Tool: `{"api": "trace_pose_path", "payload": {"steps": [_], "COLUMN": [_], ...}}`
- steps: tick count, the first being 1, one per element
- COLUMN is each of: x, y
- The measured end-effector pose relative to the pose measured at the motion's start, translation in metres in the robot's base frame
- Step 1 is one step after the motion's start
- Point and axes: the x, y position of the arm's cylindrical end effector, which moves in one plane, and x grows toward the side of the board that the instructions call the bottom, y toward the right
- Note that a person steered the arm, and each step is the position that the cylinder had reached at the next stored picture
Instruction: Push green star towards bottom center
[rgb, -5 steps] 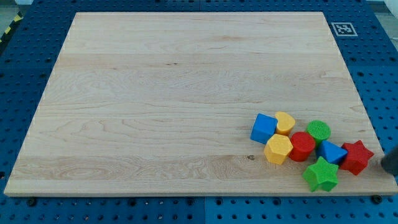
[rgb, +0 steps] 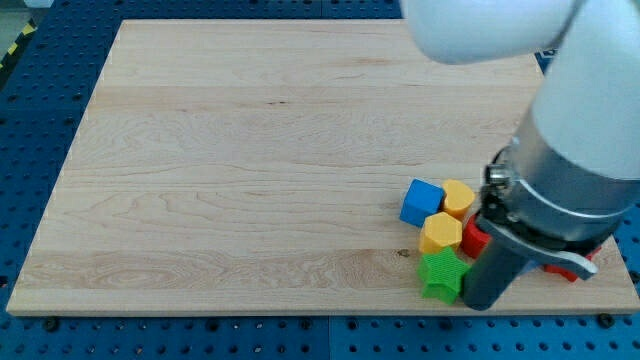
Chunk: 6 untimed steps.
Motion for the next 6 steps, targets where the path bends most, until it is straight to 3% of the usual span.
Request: {"api": "trace_pose_path", "payload": {"steps": [4, 5, 6], "x": [0.0, -0.001, -0.001], "y": [-0.051, -0.047, 0.013]}}
